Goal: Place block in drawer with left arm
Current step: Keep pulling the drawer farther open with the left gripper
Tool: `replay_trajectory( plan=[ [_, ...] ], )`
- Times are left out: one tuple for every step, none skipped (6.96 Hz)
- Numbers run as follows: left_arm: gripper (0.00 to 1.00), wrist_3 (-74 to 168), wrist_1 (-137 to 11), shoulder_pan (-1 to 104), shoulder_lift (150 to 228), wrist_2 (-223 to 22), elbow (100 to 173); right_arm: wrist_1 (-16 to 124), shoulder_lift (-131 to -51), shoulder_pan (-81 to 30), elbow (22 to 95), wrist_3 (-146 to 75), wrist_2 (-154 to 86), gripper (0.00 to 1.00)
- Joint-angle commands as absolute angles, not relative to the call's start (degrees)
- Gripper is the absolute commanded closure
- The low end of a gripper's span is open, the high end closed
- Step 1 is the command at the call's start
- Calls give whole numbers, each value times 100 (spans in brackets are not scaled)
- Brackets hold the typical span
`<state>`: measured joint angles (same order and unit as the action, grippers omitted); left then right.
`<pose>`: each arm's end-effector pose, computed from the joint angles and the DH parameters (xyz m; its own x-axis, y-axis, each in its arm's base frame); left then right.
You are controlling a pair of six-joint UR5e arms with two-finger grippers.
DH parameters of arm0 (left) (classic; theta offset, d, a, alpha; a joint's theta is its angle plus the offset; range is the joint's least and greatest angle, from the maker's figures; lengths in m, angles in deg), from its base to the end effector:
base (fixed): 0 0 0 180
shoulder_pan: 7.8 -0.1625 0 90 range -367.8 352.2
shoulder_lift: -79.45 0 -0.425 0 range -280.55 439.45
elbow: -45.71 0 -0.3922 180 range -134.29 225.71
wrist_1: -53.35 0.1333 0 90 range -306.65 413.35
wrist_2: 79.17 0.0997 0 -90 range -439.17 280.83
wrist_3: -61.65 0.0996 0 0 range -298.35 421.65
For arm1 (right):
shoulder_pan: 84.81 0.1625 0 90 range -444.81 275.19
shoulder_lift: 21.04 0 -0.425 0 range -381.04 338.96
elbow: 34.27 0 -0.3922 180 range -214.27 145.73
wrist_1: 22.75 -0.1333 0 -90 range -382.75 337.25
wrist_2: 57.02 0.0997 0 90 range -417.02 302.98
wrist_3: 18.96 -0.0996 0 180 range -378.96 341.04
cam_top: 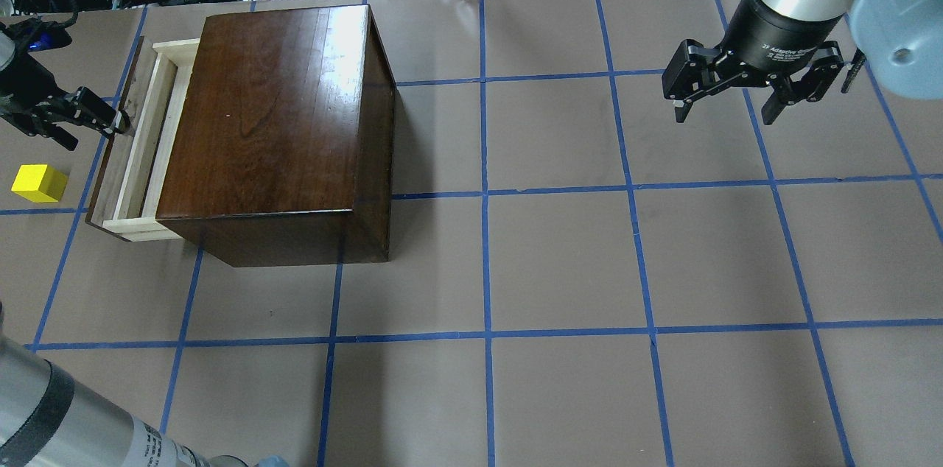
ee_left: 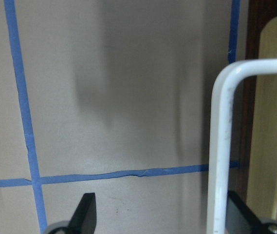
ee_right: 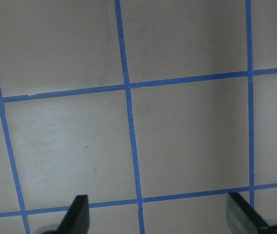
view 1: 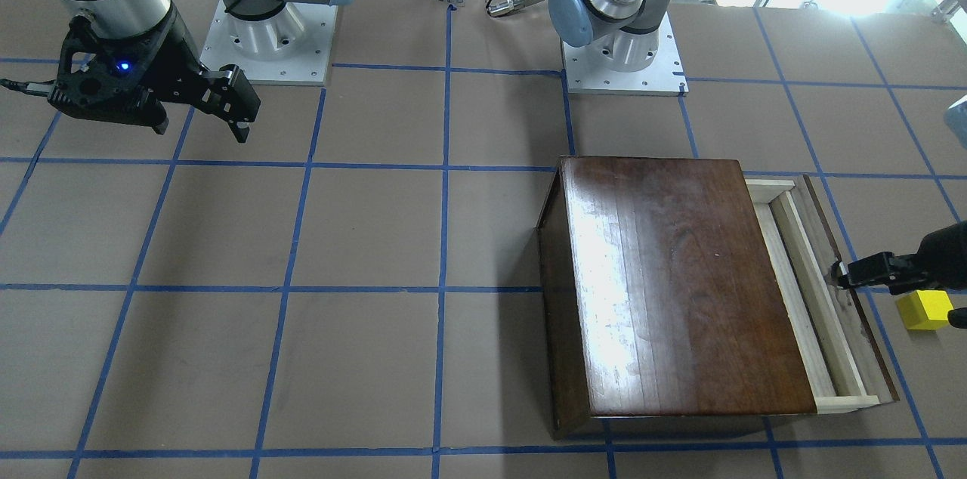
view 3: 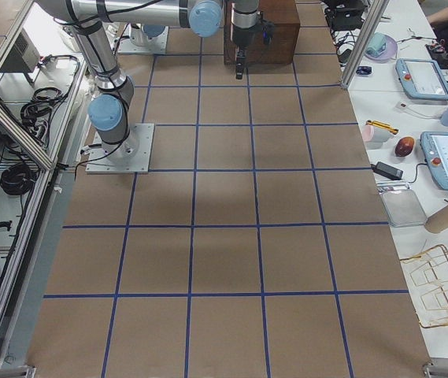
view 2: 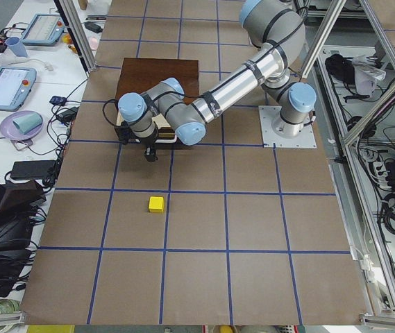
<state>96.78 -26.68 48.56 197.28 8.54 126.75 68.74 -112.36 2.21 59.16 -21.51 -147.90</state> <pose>0.2473 -0.6194 0.2978 -0.9925 0.0164 0.1213 0.0291 0.9942 0.1038 0.1066 -0.4870 0.4723 -0.9952 0.0962 0.0158 0.0964 0.9953 0.0101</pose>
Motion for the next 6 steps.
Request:
replay_trajectory(
  plan=[
    [10,9680,-2672,4854,19713,872,12674,6874,-11236,221,5916,-2151,-14790,0],
    [10,9680,-2663,4854,19713,942,12674,6874,-11236,221,5916,-2151,-14790,0],
    [10,9680,-2663,4854,19705,951,12674,6874,-11236,221,5916,-2151,-14790,0],
    [10,9689,-2654,4854,19704,951,12666,6874,-11236,221,5916,-2151,-14799,0],
    [10,9681,-2602,4854,19704,951,12666,6874,-11236,221,5916,-2151,-14790,0],
    [10,9672,-2601,4854,19704,951,12674,6874,-11236,221,5916,-2151,-14790,0]
  ],
)
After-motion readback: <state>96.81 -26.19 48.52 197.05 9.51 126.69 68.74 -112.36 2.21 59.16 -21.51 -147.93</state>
